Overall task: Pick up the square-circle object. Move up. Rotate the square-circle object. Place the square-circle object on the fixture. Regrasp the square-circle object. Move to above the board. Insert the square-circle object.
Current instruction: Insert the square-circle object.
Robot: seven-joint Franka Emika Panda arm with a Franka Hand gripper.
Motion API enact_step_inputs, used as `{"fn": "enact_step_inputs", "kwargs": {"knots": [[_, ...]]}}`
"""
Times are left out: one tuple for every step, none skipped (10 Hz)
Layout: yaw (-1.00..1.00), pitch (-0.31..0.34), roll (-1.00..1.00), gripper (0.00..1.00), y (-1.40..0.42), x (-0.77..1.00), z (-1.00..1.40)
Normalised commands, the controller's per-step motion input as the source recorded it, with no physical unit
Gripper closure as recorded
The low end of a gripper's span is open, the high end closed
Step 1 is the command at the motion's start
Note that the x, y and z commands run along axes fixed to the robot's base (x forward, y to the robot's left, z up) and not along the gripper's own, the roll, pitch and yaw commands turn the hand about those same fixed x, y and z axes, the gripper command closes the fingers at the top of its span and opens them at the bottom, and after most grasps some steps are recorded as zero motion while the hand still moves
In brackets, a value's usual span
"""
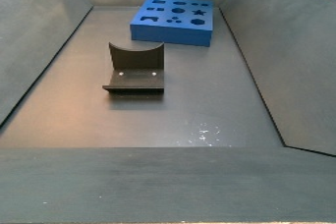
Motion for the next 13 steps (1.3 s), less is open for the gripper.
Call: {"fn": "enact_step_inputs", "kwargs": {"knots": [[-0.95,0.000,0.00,1.00,-0.23,0.00,-0.15],[-0.95,0.000,0.00,1.00,-0.24,0.00,-0.15],[-0.71,-0.020,0.00,1.00,-0.54,0.00,-0.33],[0.00,0.011,0.00,1.00,-0.88,-0.27,-0.57],[0.38,0.080,0.06,1.00,-0.78,-0.25,-0.45],[0.49,0.049,0.04,1.00,-0.68,-0.23,-0.37],[0.66,0.027,0.03,1.00,-0.49,-0.27,-0.30],[0.68,0.000,-0.01,1.00,-0.34,-0.29,-0.17],[0.39,0.000,-0.05,1.00,-0.20,-0.13,-0.11],[0.00,0.000,0.00,1.00,-0.04,0.00,0.00],[0.00,0.023,-0.05,1.00,0.42,0.00,0.00],[0.00,0.000,-0.15,1.00,0.58,0.00,-0.05],[0.00,0.000,-0.06,1.00,0.17,0.00,-0.10]]}}
